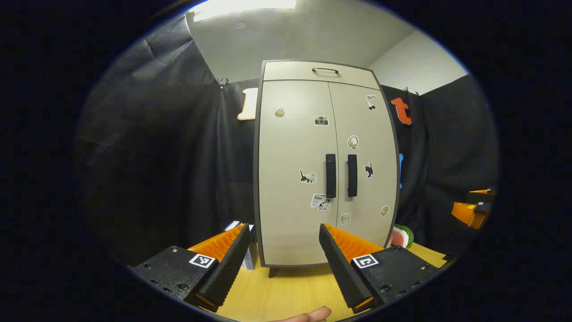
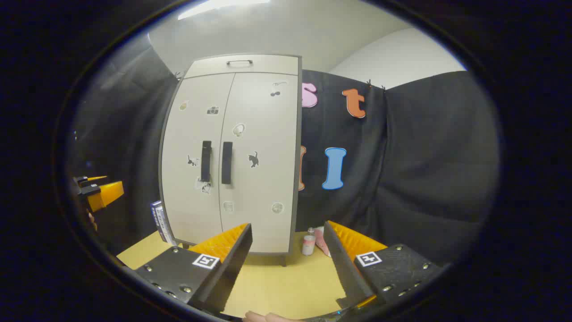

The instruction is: Open the right door of the double-door shoe cabinet with the right hand, and open the left door with the left hand.

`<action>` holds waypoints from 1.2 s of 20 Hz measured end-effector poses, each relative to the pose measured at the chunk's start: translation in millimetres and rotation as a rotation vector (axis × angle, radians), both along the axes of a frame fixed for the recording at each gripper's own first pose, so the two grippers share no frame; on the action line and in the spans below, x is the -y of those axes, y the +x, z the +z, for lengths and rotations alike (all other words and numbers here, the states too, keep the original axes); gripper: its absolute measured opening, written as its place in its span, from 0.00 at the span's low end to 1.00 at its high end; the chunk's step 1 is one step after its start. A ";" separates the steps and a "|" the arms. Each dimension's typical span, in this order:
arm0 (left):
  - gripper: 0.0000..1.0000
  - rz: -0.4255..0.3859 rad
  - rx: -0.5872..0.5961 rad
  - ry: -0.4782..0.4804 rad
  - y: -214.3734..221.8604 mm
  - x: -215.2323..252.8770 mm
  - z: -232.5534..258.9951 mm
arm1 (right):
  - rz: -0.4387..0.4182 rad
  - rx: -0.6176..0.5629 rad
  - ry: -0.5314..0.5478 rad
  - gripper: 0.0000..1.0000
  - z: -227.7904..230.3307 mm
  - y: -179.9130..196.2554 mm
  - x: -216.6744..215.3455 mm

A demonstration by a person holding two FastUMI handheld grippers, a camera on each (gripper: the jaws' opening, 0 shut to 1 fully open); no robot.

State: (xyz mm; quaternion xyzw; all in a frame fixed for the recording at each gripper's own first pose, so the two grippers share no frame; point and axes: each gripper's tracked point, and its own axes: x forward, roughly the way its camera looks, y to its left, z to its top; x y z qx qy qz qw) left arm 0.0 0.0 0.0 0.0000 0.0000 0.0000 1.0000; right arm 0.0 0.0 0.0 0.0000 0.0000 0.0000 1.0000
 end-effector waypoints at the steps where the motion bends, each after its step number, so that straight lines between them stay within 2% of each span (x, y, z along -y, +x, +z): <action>1: 0.96 0.007 0.012 -0.001 -0.2 -1.4 2.9 | -0.006 0.000 -0.011 0.95 -0.1 0.8 -1.8; 4: 0.95 0.054 0.034 0.020 -0.1 -11.7 8.2 | -0.002 -0.003 -0.008 0.95 -1.3 9.5 -12.2; 7: 0.96 0.041 0.047 -0.005 5.0 -9.0 11.8 | 0.003 0.006 -0.003 0.94 2.7 20.0 -16.5; 8: 0.92 0.038 0.044 -0.003 8.1 -9.1 11.5 | 0.005 0.006 0.005 0.95 2.8 23.3 -18.6; 9: 0.96 0.038 0.044 0.006 10.9 -10.5 10.5 | 0.008 0.003 0.011 0.94 1.8 26.4 -20.1; 11: 0.96 0.043 0.044 0.022 15.8 -11.3 9.5 | 0.002 0.002 0.018 0.97 0.8 32.3 -19.3; 12: 0.96 0.044 0.043 0.021 17.7 -10.6 7.7 | 0.001 -0.001 0.017 0.96 -0.1 35.1 -18.7; 13: 0.92 0.035 0.031 0.015 18.3 -8.1 2.4 | 0.006 -0.006 0.024 0.96 -2.4 38.8 -20.6; 15: 0.96 0.011 0.012 0.005 18.1 -2.4 -8.0 | 0.017 -0.012 0.038 0.94 -1.2 46.0 -22.6; 17: 0.96 -0.005 -0.003 -0.008 17.9 0.2 -16.1 | 0.025 -0.005 0.040 0.96 5.8 56.5 -24.2; 24: 0.96 -0.048 -0.007 -0.047 14.3 0.2 -29.6 | 0.107 0.034 0.031 0.94 32.4 106.3 -58.8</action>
